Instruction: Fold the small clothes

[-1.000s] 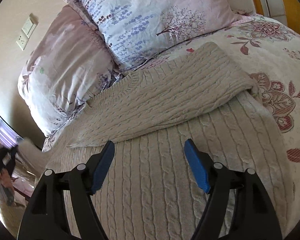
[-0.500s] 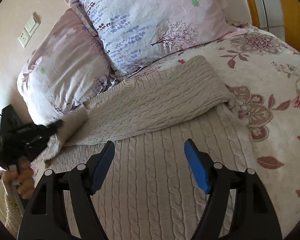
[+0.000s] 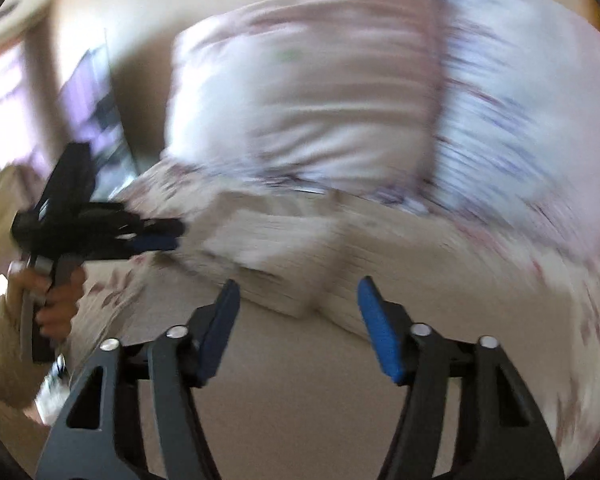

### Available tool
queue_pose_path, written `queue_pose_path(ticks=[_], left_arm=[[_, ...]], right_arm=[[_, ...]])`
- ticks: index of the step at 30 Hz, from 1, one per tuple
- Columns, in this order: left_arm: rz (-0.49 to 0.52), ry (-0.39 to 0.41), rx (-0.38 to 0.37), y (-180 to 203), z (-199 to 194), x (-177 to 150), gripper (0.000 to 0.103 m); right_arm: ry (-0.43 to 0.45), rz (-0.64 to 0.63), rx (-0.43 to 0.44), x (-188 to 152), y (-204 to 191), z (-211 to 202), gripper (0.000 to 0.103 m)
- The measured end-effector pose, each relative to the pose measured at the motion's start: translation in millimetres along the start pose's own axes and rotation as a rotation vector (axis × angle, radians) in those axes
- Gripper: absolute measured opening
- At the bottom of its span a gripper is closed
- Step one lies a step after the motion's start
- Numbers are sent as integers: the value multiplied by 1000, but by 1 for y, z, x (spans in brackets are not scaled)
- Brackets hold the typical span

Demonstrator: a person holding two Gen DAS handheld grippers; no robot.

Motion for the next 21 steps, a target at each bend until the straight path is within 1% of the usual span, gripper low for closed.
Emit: queue_pose_path(ticks=[1,3,5,7,11,12,13,14,15,16,17,18,21], left_arm=[[-11,1,11,-5,0,3,37],[-27,-6,34,-16,2,3,36],[-49,-20,44,-21,8,3,36],[-52,-17,53,-26,9,2,28],[-56,-18,37,-30,5,2,28],[-56,-19,34,-30,5,2,28],[-53,-19,32,-30,4,2,28],[-51,-19,31,-30,3,1,28],[-49,-19,31,-30,4,2,28],[-48,-19,31,-31,3,1,28],[-49,-19,31,-31,3,1,28],[-51,-18,31,-31,3,1,28],[-48,-18,33,-31,3,1,28]], right_arm=[[-10,-52,1,6,-16,14,54],[-38,-110,6,11,-36,34,50],[-68,-167,-9,12,-54,55,50],[-95,-222,-46,10,-65,73,50],[-152,-271,-112,-2,-67,99,50],[-159,-273,-119,-4,-66,102,48],[-158,-266,-125,-7,-65,103,45],[-157,-248,-126,-7,-64,103,34],[-158,-225,-130,-6,-60,102,18],[-162,-170,-102,-4,-53,100,15],[-158,-126,-78,0,-48,98,8],[-148,-83,-71,3,-41,94,8],[-84,71,-95,11,-11,73,7]])
Point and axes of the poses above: each gripper's, at about its wrist camera, not at the fingertips, and z roughly the way its jaws point, y to its right, x to its top, the point moved 4 cm from there along z, roughly the way its jaws point, and after that the axes turned 11 degrees about -x, right-handed, at the moved point
